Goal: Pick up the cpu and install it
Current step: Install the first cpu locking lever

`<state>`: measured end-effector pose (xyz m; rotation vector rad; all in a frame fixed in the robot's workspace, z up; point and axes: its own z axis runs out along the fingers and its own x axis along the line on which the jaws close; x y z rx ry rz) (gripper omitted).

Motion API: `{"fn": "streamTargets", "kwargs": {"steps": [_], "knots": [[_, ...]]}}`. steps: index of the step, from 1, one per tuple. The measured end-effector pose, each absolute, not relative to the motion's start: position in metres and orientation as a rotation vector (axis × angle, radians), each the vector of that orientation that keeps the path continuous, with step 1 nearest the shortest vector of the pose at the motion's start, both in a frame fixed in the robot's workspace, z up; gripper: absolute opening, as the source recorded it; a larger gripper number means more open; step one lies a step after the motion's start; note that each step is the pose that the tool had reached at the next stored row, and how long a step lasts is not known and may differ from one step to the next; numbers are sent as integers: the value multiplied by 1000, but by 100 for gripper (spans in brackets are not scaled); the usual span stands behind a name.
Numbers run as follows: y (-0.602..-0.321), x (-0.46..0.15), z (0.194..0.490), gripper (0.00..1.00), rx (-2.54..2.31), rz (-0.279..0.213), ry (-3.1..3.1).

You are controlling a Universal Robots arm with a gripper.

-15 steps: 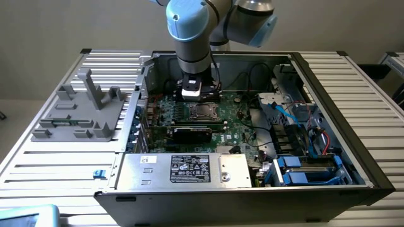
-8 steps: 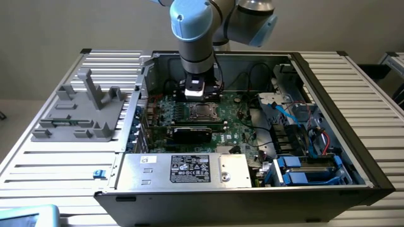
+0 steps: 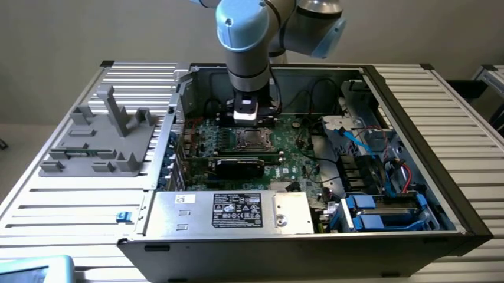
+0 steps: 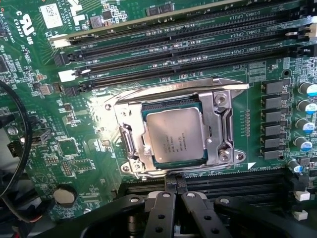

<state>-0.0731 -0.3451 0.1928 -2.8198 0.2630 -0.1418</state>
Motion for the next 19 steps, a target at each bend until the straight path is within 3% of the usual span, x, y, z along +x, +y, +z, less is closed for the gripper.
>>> {"fn": "streamTargets", "kwargs": {"steps": [19], "knots": [[-347, -66, 194, 11, -2820, -141, 263]]}}
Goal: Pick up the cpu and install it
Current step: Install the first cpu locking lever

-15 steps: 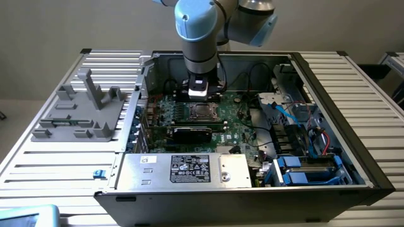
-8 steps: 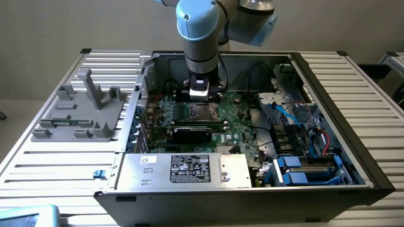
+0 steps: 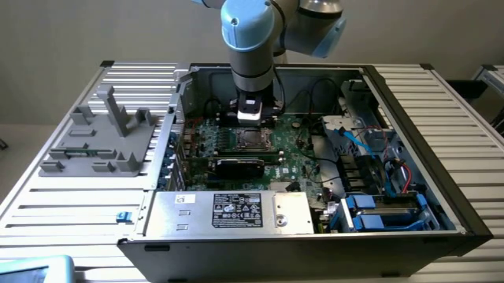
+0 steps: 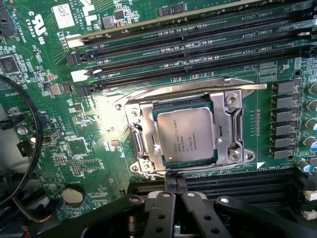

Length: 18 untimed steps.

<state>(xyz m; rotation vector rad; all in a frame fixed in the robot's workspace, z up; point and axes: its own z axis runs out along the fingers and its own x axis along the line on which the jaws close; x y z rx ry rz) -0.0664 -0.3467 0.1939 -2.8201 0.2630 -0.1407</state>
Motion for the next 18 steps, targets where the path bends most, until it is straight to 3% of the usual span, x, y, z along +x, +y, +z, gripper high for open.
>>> {"fn": "streamTargets", "kwargs": {"steps": [18], "knots": [[-347, -65, 193, 11, -2820, -141, 263]]}}
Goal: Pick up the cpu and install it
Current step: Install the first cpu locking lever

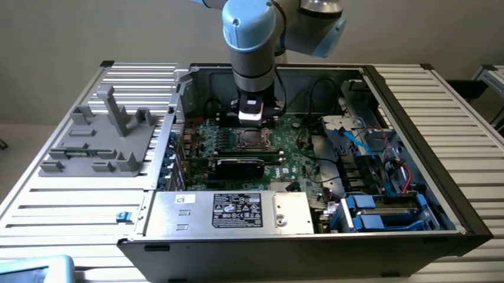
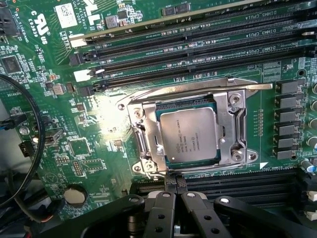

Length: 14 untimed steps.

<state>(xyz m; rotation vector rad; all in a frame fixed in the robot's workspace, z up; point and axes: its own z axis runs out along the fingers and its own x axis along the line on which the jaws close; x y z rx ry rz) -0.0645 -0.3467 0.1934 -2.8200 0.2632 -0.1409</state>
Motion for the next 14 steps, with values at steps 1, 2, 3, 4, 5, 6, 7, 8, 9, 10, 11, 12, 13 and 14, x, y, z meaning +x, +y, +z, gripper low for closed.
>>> {"fn": "streamTargets", "kwargs": {"steps": [1, 2, 3, 4, 5, 6, 7, 8, 9, 10, 11, 12, 13, 14], "knots": [[-347, -65, 193, 11, -2820, -141, 263], [-347, -64, 193, 11, -2820, -141, 263], [-347, -64, 193, 11, -2820, -141, 263], [-347, -64, 193, 11, -2820, -141, 263], [-347, -64, 193, 11, -2820, -141, 263], [-347, -64, 193, 11, -2820, -141, 263], [-347, -64, 193, 11, -2820, -141, 263], [-347, -64, 192, 11, -2820, -141, 263], [-347, -63, 192, 11, -2820, -141, 263], [-347, -63, 192, 11, -2820, -141, 263], [-347, -63, 192, 11, -2820, -141, 263], [-347, -63, 192, 11, -2820, -141, 263], [-347, -63, 192, 11, -2820, -141, 263], [-347, -63, 192, 11, -2820, -141, 263]]}}
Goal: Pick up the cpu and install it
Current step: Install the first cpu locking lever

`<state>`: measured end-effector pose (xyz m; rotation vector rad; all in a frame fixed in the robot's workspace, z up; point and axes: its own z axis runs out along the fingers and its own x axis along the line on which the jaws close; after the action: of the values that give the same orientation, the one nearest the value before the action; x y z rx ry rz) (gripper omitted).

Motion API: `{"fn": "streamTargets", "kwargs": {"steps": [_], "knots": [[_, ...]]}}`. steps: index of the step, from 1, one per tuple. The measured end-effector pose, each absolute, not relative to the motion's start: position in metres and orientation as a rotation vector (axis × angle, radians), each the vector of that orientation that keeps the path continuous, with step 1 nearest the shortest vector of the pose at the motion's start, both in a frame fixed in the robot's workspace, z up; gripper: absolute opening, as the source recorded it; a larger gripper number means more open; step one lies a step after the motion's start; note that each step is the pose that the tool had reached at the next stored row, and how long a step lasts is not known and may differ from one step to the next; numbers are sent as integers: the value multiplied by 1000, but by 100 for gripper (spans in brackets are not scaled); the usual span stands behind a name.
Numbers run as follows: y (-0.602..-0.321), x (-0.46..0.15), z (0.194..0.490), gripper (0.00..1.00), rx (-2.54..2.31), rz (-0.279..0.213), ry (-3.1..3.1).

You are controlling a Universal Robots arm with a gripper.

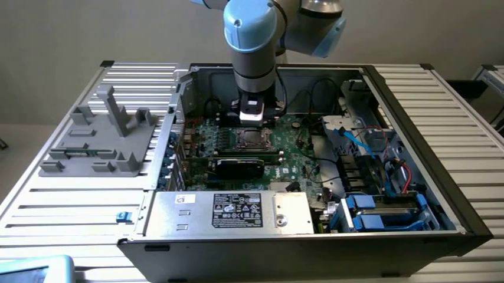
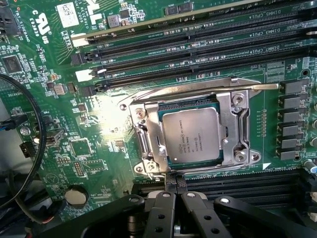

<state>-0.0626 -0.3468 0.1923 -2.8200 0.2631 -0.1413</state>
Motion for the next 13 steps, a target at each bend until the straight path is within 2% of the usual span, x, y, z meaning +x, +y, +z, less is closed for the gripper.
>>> {"fn": "streamTargets", "kwargs": {"steps": [13], "knots": [[-346, -62, 193, 11, -2820, -141, 263]]}}
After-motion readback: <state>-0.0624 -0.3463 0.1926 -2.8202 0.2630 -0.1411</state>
